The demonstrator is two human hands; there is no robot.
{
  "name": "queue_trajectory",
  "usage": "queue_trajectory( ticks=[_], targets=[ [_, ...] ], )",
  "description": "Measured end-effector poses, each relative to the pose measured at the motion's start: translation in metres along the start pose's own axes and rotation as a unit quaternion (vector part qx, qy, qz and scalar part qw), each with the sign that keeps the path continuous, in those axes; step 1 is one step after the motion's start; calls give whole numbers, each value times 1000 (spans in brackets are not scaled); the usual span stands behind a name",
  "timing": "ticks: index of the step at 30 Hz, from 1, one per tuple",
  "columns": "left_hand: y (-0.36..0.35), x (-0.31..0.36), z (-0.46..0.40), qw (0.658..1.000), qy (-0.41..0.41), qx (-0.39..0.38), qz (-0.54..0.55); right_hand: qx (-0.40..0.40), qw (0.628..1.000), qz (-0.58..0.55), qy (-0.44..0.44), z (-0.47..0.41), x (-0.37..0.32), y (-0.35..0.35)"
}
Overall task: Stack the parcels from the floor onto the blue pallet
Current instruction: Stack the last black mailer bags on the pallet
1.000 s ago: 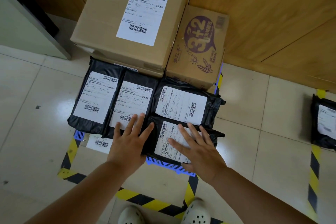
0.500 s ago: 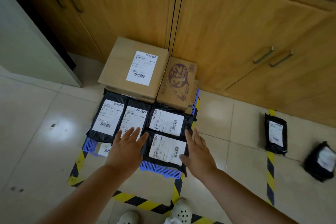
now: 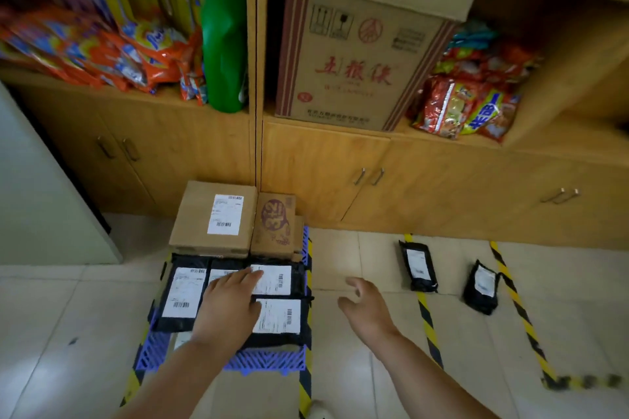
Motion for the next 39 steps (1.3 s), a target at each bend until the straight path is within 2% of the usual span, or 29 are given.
queue_trajectory(
  ticks=[8,20,30,39],
  targets=[
    [54,69,29,997,-15,-15,73,63,993,-97,-37,110,40,88],
    [54,236,9,980,-149,-60,119,191,958,-188,-104,179,163,213],
    [-12,432,-26,964,-205,-69,157,213,944,-216,-129,182,316,337],
    [-74,546,-59,959,-189,-76,197,207,945,-208,-144,152,414,432]
  ],
)
Point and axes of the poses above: each hand's wrist, its own z-axis away from the middle knuckle, its own y-axis out of the back of the hand, x = y × z, the point moved 4 cm from there along -z, towards the middle knuckle, and after that the axes turned 13 degrees about -y, right-handed, at the moved point
